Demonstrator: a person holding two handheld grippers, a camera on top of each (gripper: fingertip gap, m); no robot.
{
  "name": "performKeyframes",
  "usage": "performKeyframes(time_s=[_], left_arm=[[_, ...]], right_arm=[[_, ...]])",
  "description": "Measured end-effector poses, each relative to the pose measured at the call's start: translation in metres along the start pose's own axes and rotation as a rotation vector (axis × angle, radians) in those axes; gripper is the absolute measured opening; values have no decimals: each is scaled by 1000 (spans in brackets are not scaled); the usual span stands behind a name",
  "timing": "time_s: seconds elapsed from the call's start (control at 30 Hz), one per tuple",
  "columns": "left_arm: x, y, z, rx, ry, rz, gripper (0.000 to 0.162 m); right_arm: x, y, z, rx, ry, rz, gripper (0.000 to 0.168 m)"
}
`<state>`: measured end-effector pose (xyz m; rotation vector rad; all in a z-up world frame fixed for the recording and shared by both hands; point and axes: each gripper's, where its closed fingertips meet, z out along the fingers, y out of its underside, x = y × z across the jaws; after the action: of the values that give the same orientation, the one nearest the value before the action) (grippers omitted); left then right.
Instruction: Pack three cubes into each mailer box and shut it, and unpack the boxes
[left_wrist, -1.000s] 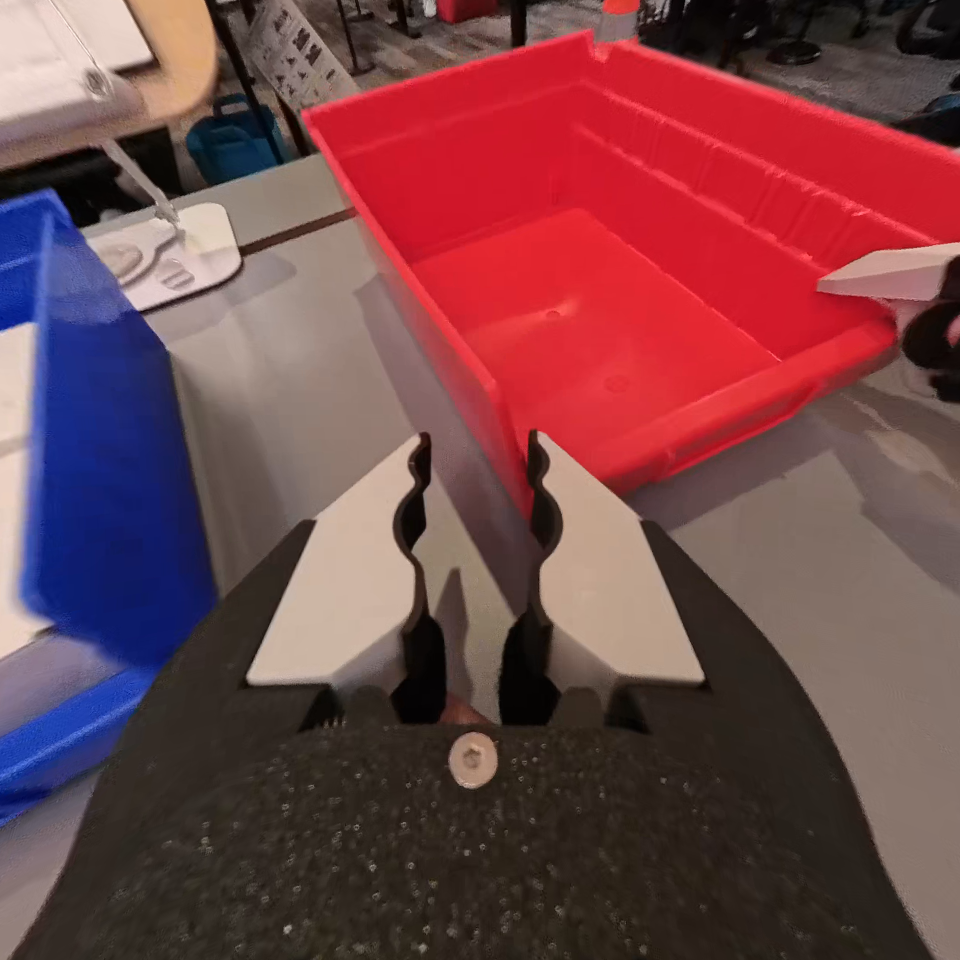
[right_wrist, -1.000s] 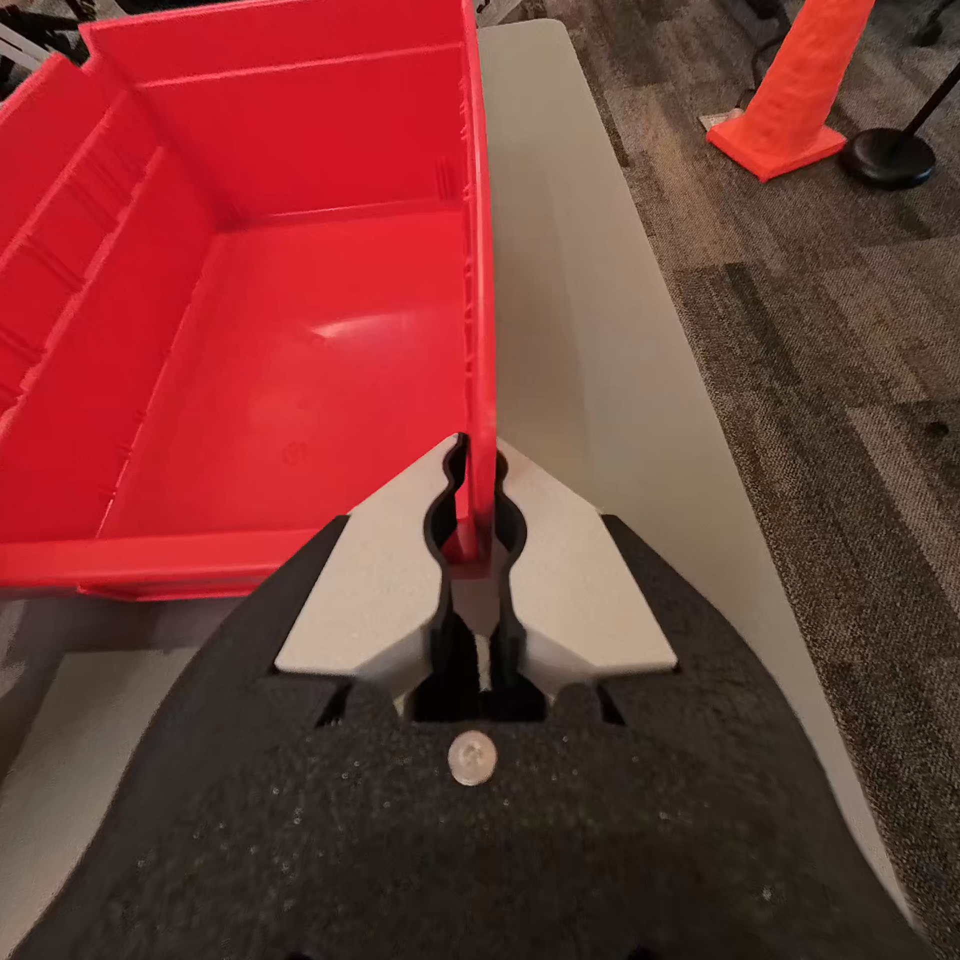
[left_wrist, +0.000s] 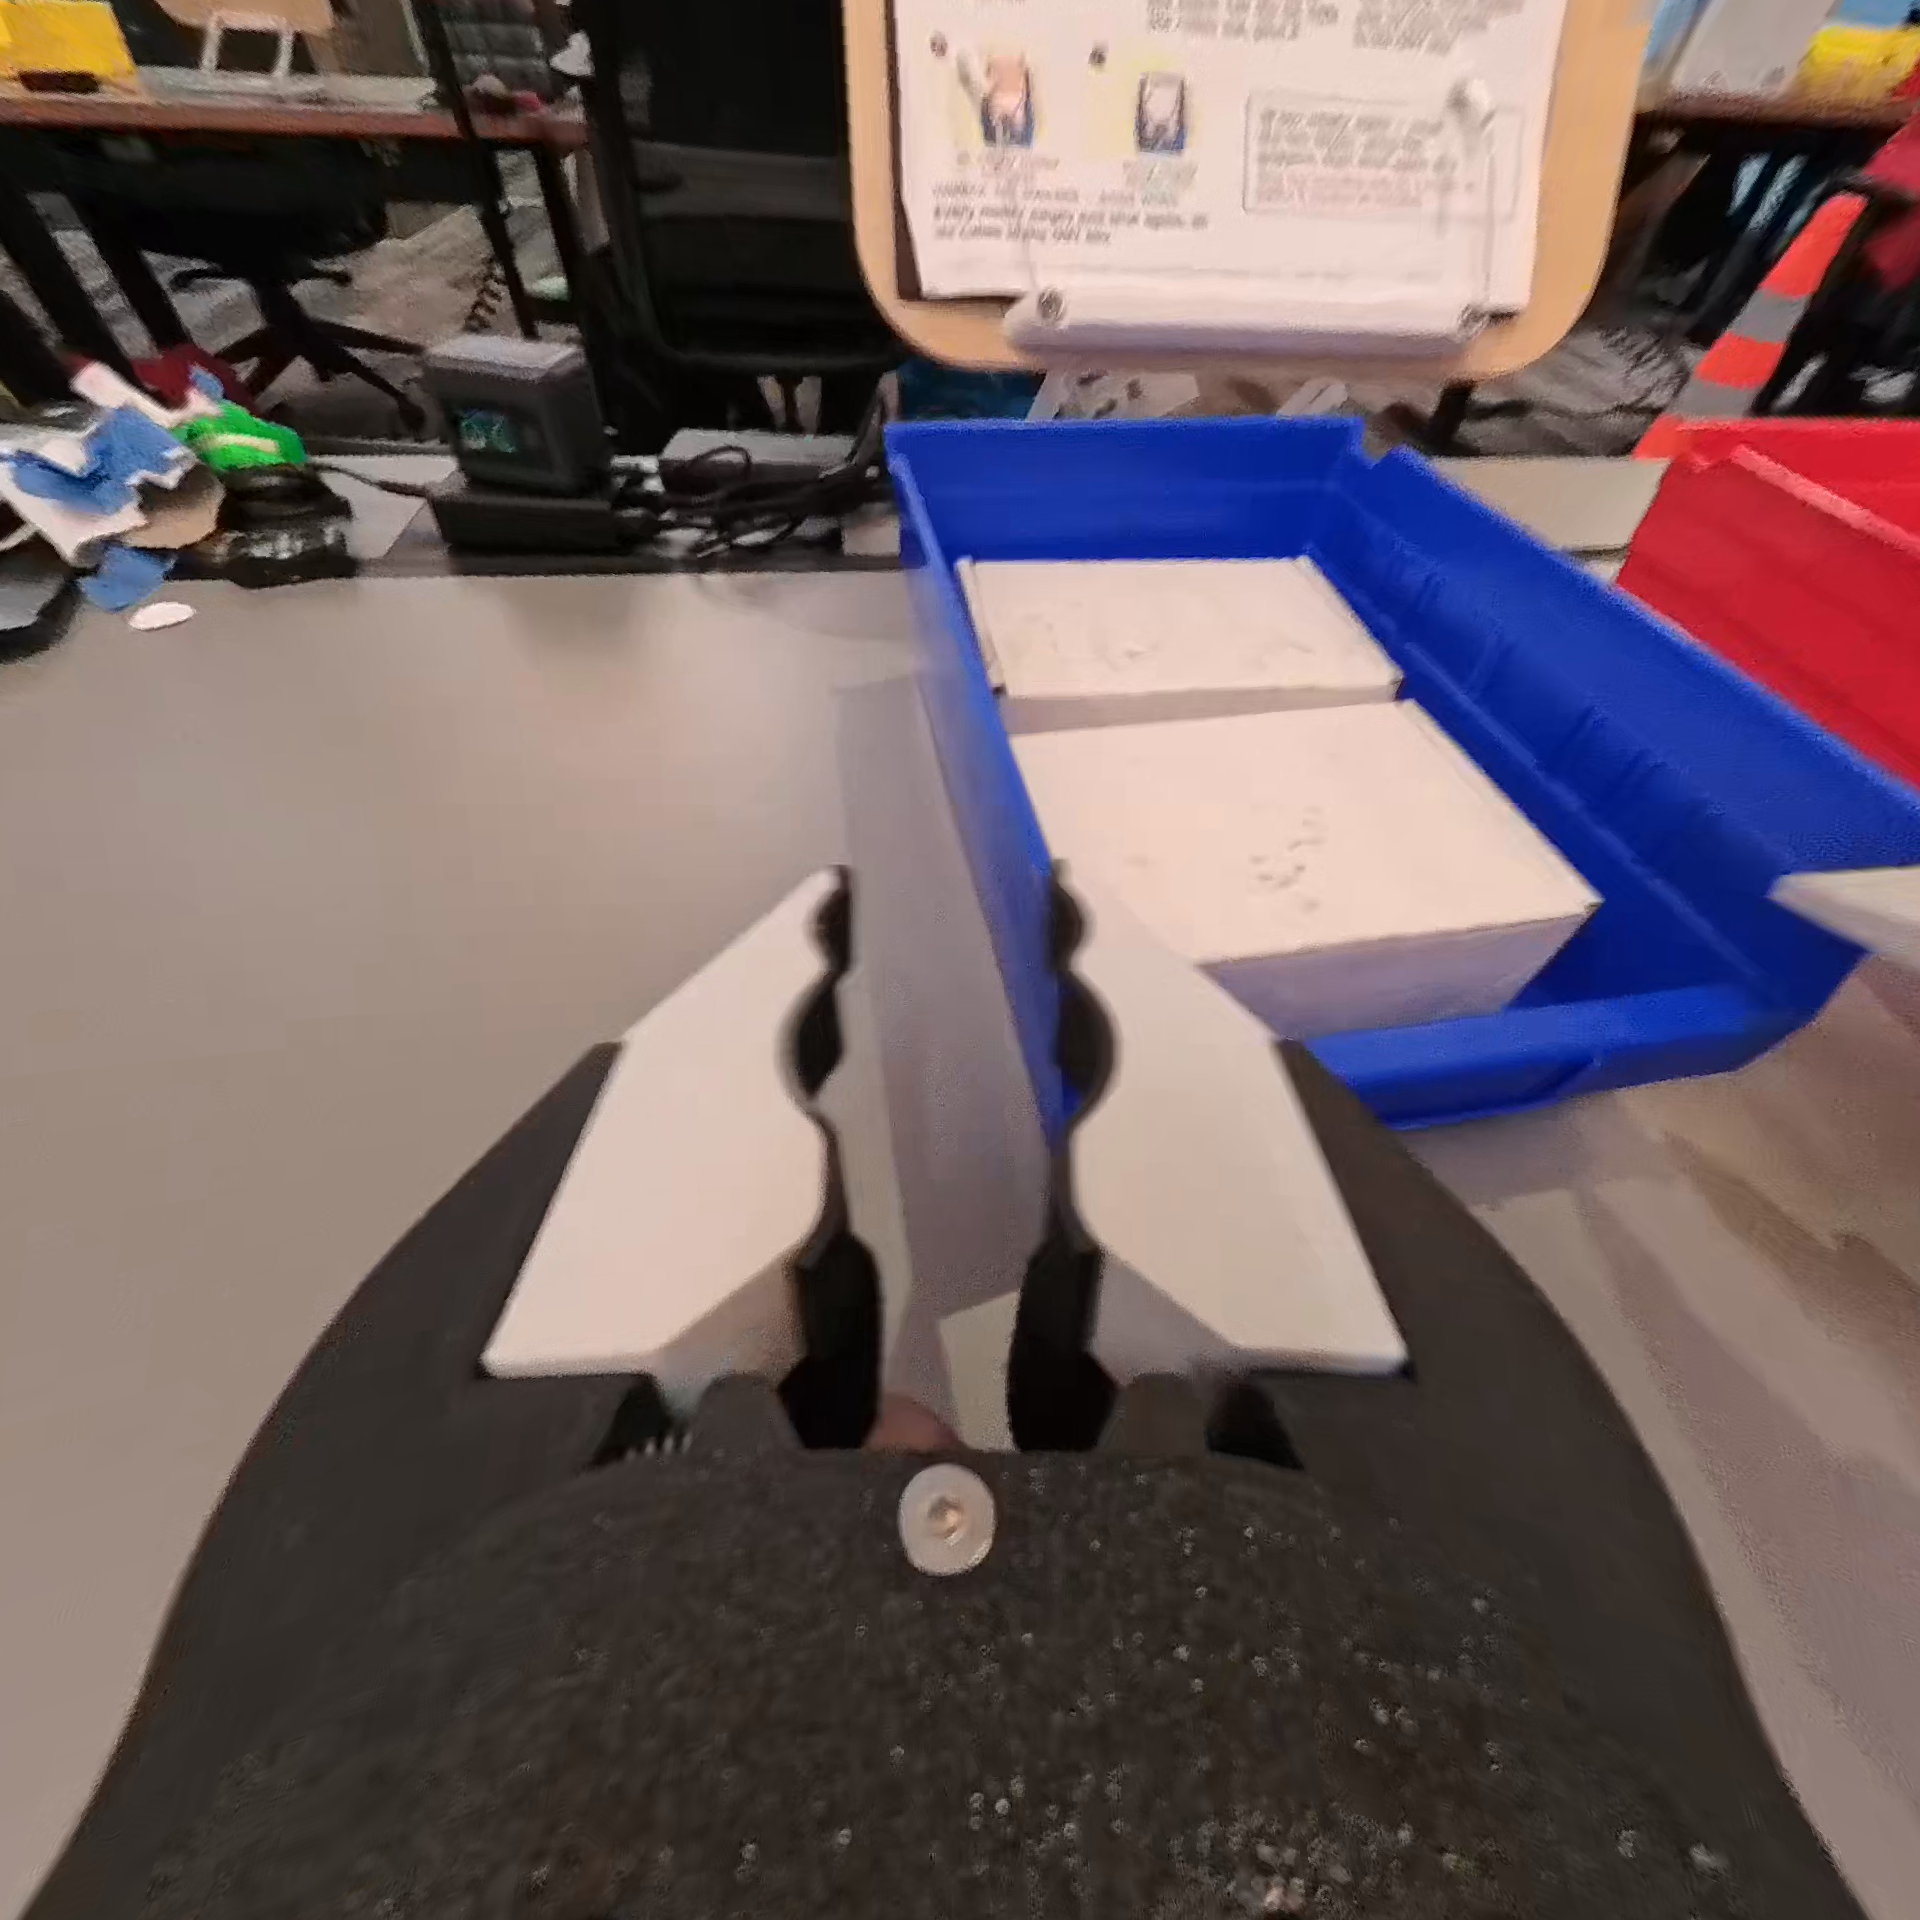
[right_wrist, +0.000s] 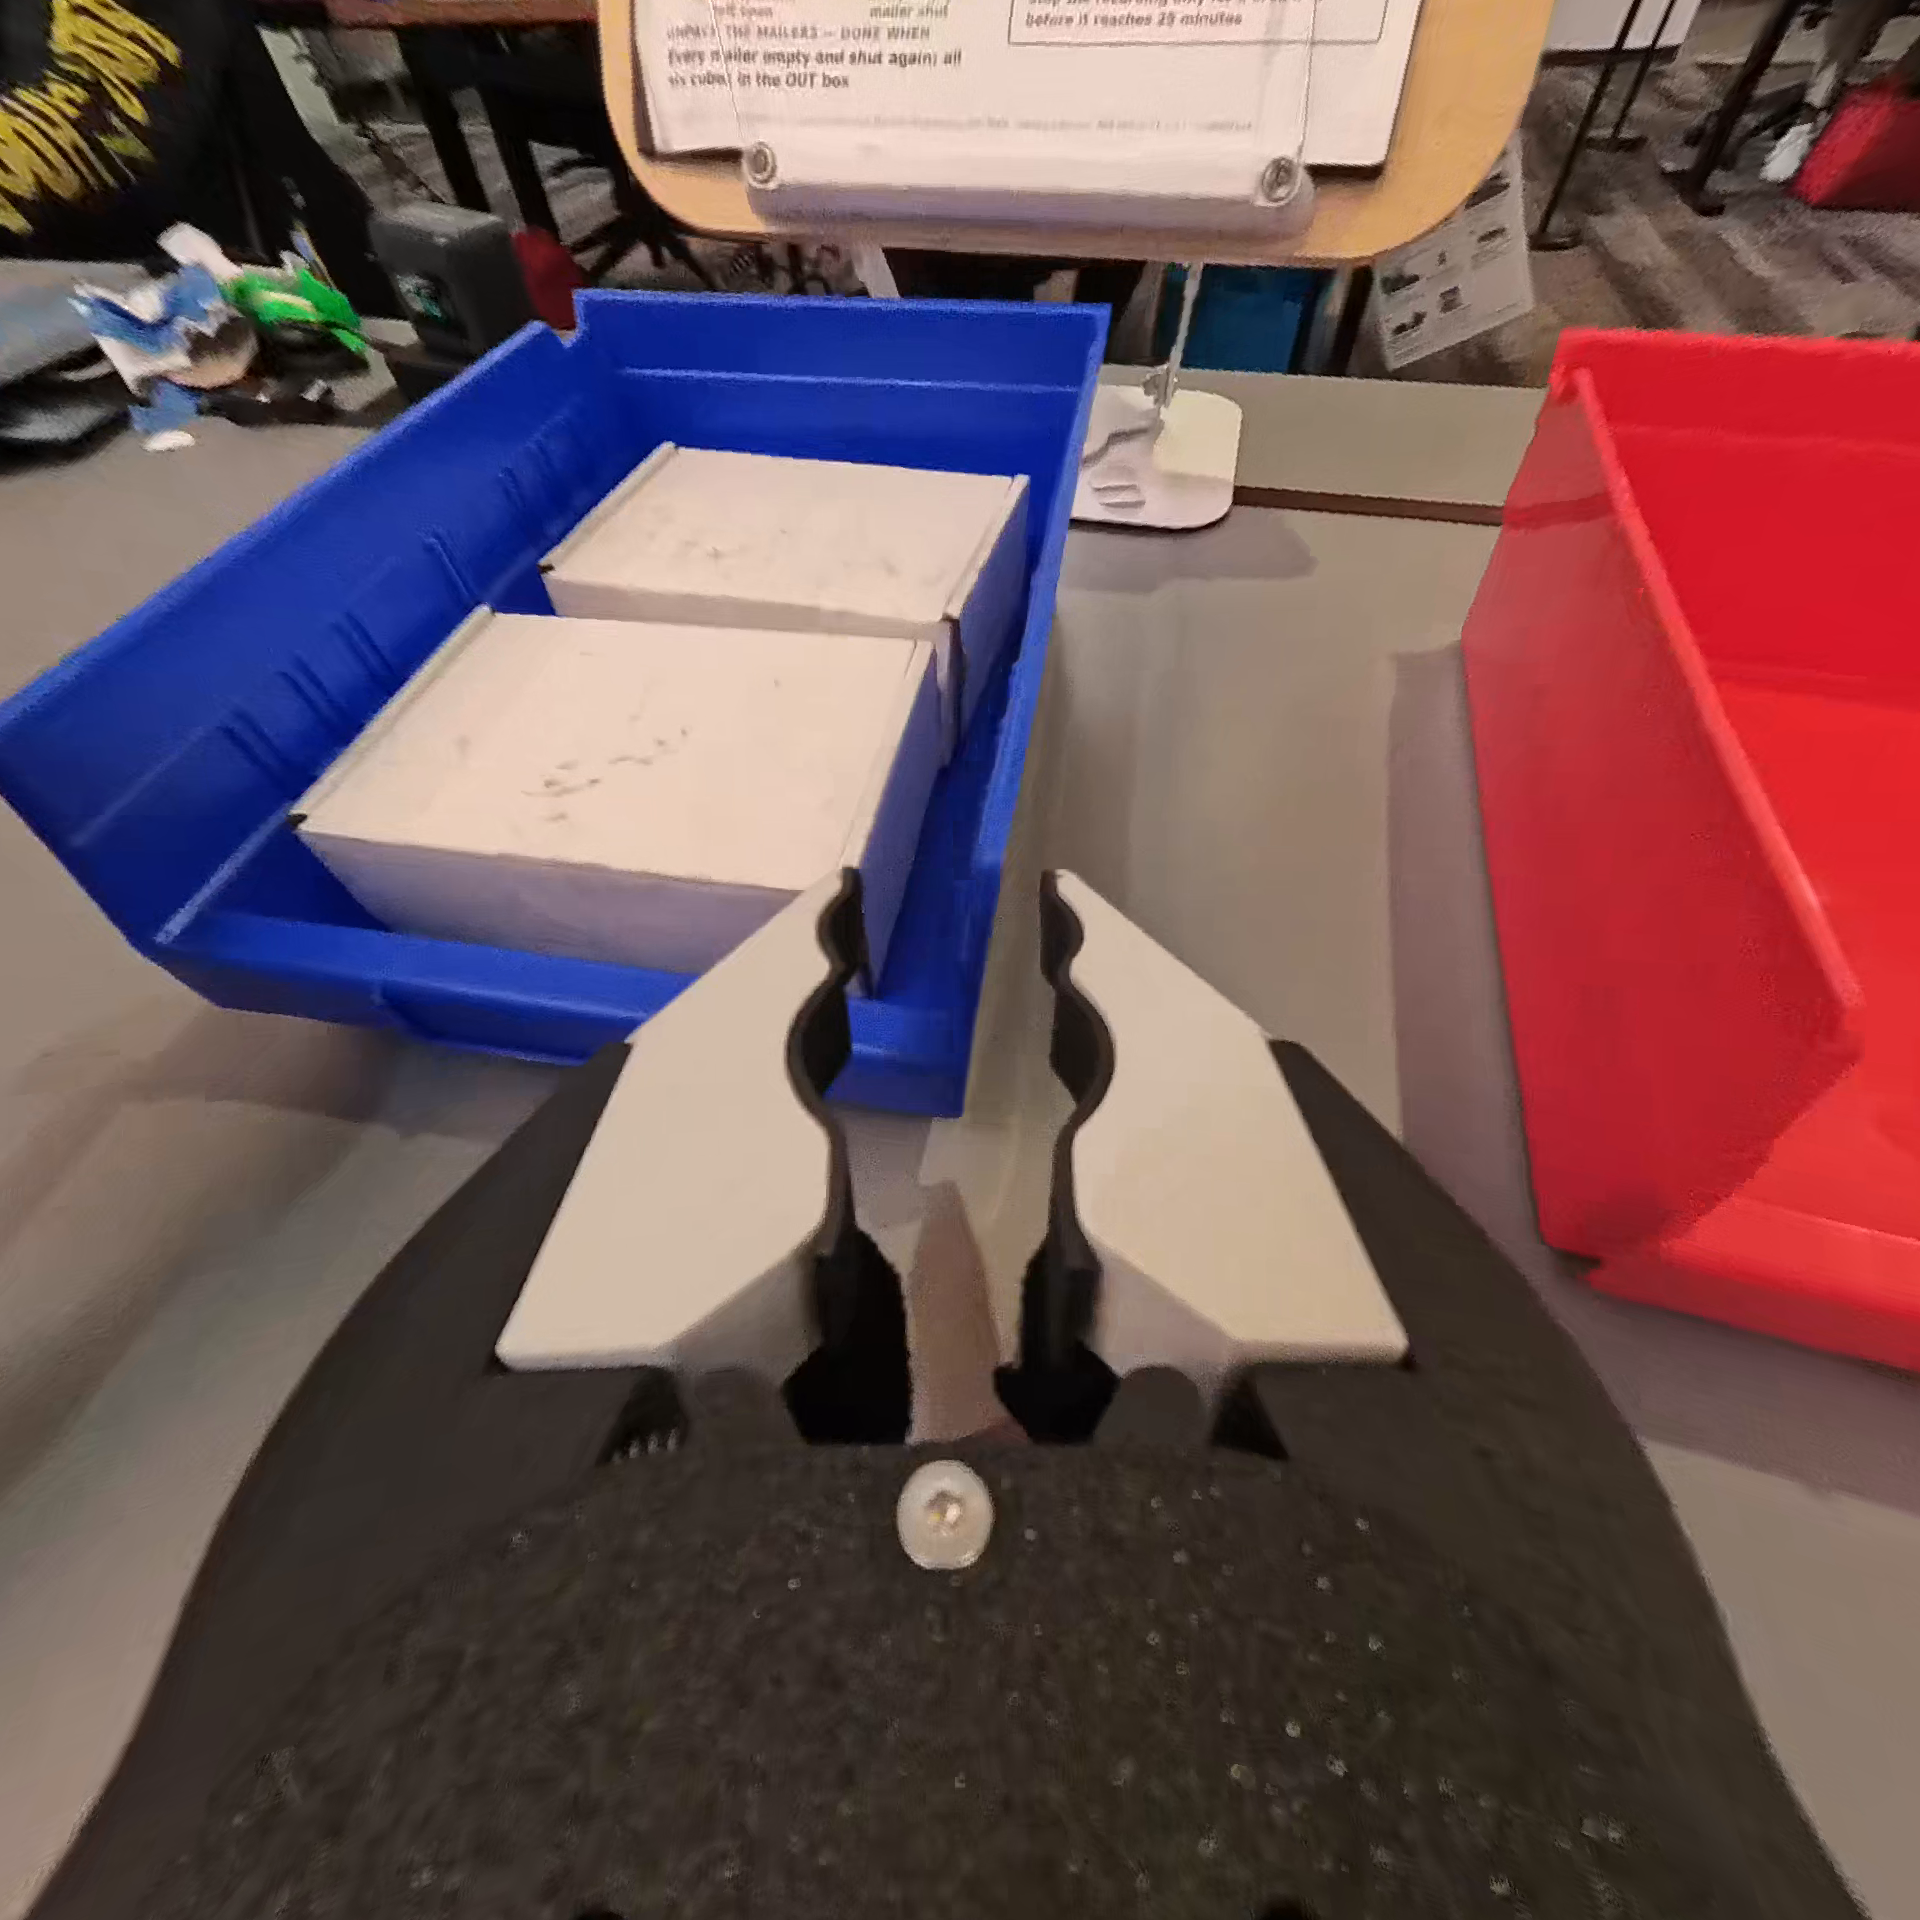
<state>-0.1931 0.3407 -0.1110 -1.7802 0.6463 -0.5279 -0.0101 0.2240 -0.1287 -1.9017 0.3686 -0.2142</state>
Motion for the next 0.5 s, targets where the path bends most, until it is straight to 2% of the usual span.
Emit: performKeyframes(time_s=[0.03, 0.17, 0.27, 0.3, 0.33, 0.37, 0.4, 0.5], left_arm=[[1, -5, -3, 13, 19, -13, 48], [19, -4, -8, 13, 88, -11, 46], [37, 13, 11, -64, 112, 47, 47], [39, 20, 22, -94, 110, 39, 43], [38, 26, 31, -127, 94, 30, 36], [31, 30, 38, -140, 52, 29, 17], [22, 30, 41, -132, 12, 56, 2], [7, 30, 43, -160, 8, 91, 0]], right_arm=[[-1, 2, 2, -4, 11, -7, 33], [9, 4, 15, -9, 75, 25, 33], [10, 8, 31, -58, 60, 59, 33], [12, 9, 36, -73, 77, 53, 33], [11, 9, 41, -78, 76, 52, 18], [10, 10, 44, -85, 76, 47, 4], [11, 10, 46, -84, 100, 30, 3], [3, 7, 46, -79, 128, 44, 3]])
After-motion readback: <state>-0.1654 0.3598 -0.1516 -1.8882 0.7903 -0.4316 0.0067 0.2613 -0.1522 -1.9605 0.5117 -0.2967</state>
